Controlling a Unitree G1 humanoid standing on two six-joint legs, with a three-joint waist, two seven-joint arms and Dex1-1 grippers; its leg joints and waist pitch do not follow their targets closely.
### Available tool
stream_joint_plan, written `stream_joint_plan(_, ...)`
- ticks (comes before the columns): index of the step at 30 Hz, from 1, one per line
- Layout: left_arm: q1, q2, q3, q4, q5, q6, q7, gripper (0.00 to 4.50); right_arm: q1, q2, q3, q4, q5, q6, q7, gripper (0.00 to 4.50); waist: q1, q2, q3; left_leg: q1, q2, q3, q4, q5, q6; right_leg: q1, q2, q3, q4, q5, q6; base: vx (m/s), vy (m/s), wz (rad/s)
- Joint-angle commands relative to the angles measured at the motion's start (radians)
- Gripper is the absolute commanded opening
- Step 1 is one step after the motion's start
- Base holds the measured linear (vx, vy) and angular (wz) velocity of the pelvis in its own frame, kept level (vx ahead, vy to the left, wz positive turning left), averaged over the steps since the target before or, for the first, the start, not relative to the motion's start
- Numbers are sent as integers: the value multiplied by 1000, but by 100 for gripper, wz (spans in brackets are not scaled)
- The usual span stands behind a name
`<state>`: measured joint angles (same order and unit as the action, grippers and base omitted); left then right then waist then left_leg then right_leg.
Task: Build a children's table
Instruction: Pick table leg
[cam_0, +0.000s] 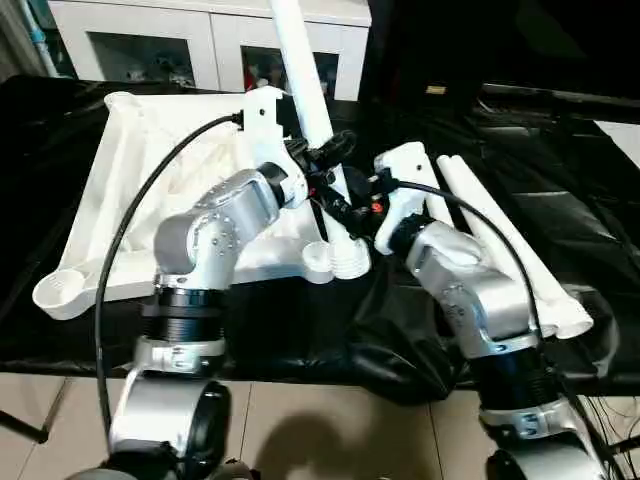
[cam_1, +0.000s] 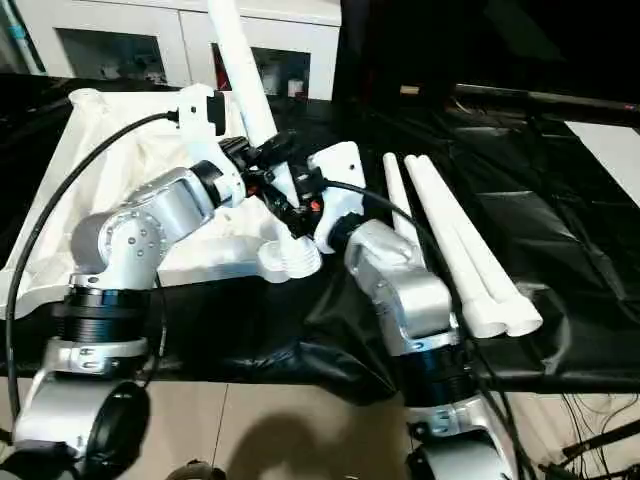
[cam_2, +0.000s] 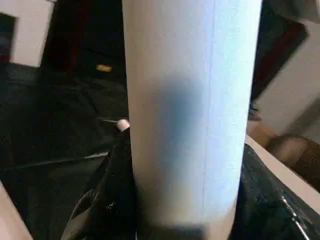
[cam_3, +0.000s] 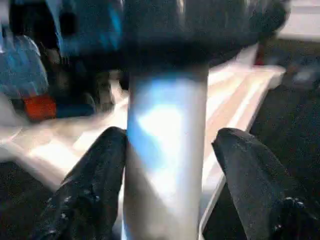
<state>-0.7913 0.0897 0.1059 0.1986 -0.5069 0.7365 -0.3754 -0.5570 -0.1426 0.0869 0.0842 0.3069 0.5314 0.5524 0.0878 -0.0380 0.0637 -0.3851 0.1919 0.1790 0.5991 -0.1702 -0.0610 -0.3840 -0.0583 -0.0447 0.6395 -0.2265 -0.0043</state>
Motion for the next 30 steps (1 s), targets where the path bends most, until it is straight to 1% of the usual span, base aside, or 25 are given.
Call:
stream_joint_plan(1, -1, 29, -36, -39, -20, 11, -87, 187, -15, -60, -20, -36, 58, 79, 92, 306, -3, 13, -76, 24, 31, -13, -63, -99, -6, 58, -65, 46, -67, 100, -203, 0, 0, 0)
stream_joint_plan(2, -2, 44, -43, -41, -29, 21, -117, 187, -14, -82, -25, -42, 78, 101, 125, 306, -3, 14, -75, 23, 33, -13, -63, -94, -4, 56, -67, 47, -66, 105, -207, 0, 0, 0)
stream_joint_plan(3, -4, 59, -53, -42, -35, 28, -146, 187, -17, -97, -37, -42, 106, 134, 150, 306, -3, 12, -76, 22, 33, -12, -62, -91, -2, 57, -67, 47, -65, 110, -210, 0, 0, 0)
stream_joint_plan(4, -5, 72, -62, -45, -43, 37, -175, 187, -22, -107, -50, -41, 136, 165, 172, 306, -3, 12, -76, 22, 32, -12, -61, -88, 1, 57, -68, 47, -65, 112, -214, 0, 0, 0)
stream_joint_plan(6, -8, 106, -76, -71, -98, 86, -278, 186, -34, -135, -78, -31, 207, 225, 232, 306, -3, 9, -76, 22, 32, -10, -60, -89, 8, 56, -70, 46, -64, 92, -230, 0, 0, 0)
stream_joint_plan(8, -9, 127, -84, -94, -135, 116, -339, 186, -40, -145, -88, -25, 242, 260, 260, 306, -4, 10, -76, 22, 33, -10, -60, -82, 10, 55, -70, 45, -63, 88, -247, 0, 0, 0)
stream_joint_plan(10, -11, 138, -91, -109, -152, 126, -373, 186, -42, -151, -90, -23, 255, 273, 274, 306, -5, 9, -76, 22, 33, -9, -59, -77, 11, 55, -70, 45, -62, 88, -253, 0, 0, 0)
stream_joint_plan(11, -14, 142, -91, -115, -163, 135, -390, 186, -44, -157, -88, -22, 263, 285, 287, 306, -5, 8, -74, 22, 34, -8, -59, -81, 9, 53, -70, 45, -64, 73, -254, 0, 0, 0)
stream_joint_plan(14, -25, 143, -80, -114, -189, 144, -420, 186, -46, -178, -69, -28, 288, 327, 331, 306, -1, 9, -75, 25, 34, -8, -59, -84, 4, 52, -70, 45, -65, 54, -250, 0, 0, 0)
stream_joint_plan(15, -28, 140, -74, -111, -196, 144, -422, 186, -45, -184, -61, -32, 294, 339, 342, 289, -1, 8, -75, 25, 34, -8, -59, -86, 3, 52, -69, 45, -64, 54, -250, 0, 0, 0)
stream_joint_plan(16, -28, 140, -74, -111, -196, 144, -422, 186, -45, -184, -61, -32, 294, 339, 342, 289, 1, 9, -75, 24, 34, -8, -59, -85, 1, 53, -71, 45, -65, 51, -249, 0, 0, 0)
stream_joint_plan(17, -32, 135, -61, -107, -212, 151, -429, 186, -42, -192, -53, -42, 305, 365, 351, 278, 0, 4, -75, 22, 34, -8, -59, -80, 1, 55, -70, 45, -65, 54, -246, 0, 0, 0)
stream_joint_plan(19, -35, 129, -49, -106, -228, 159, -428, 186, -36, -193, -45, -46, 310, 377, 356, 256, 1, 7, -75, 21, 33, -8, -59, -75, -1, 55, -71, 45, -64, 56, -247, 0, 0, 0)
stream_joint_plan(22, -34, 127, -42, -110, -241, 168, -427, 186, -32, -194, -39, -51, 320, 391, 357, 244, 1, 4, -76, 21, 33, -9, -58, -75, 1, 55, -72, 45, -64, 53, -246, 0, 0, 0)
stream_joint_plan(23, -33, 123, -34, -113, -251, 173, -427, 186, -30, -194, -35, -54, 325, 396, 356, 234, 2, 4, -76, 21, 33, -8, -58, -72, 2, 55, -72, 45, -65, 52, -244, 0, 0, 0)
stream_joint_plan(24, -33, 121, -31, -114, -255, 175, -427, 186, -29, -194, -33, -55, 326, 398, 356, 212, 2, 4, -76, 20, 33, -8, -58, -68, 2, 55, -72, 45, -64, 53, -244, 0, 0, 0)
stream_joint_plan(26, -32, 121, -30, -115, -256, 178, -428, 186, -29, -191, -34, -52, 325, 398, 353, 206, 1, 4, -76, 21, 33, -9, -58, -66, 1, 54, -71, 45, -64, 50, -239, 0, 0, 0)
stream_joint_plan(27, -31, 121, -31, -114, -256, 179, -429, 186, -30, -190, -36, -50, 325, 398, 350, 196, 1, 4, -76, 21, 33, -9, -58, -68, 1, 54, -72, 45, -65, 47, -239, 0, 0, 0)
stream_joint_plan(30, -30, 120, -33, -114, -257, 179, -428, 186, -32, -184, -42, -50, 324, 396, 341, 190, 2, 5, -76, 21, 33, -8, -57, -66, 0, 54, -71, 45, -64, 48, -237, 0, 0, 0)
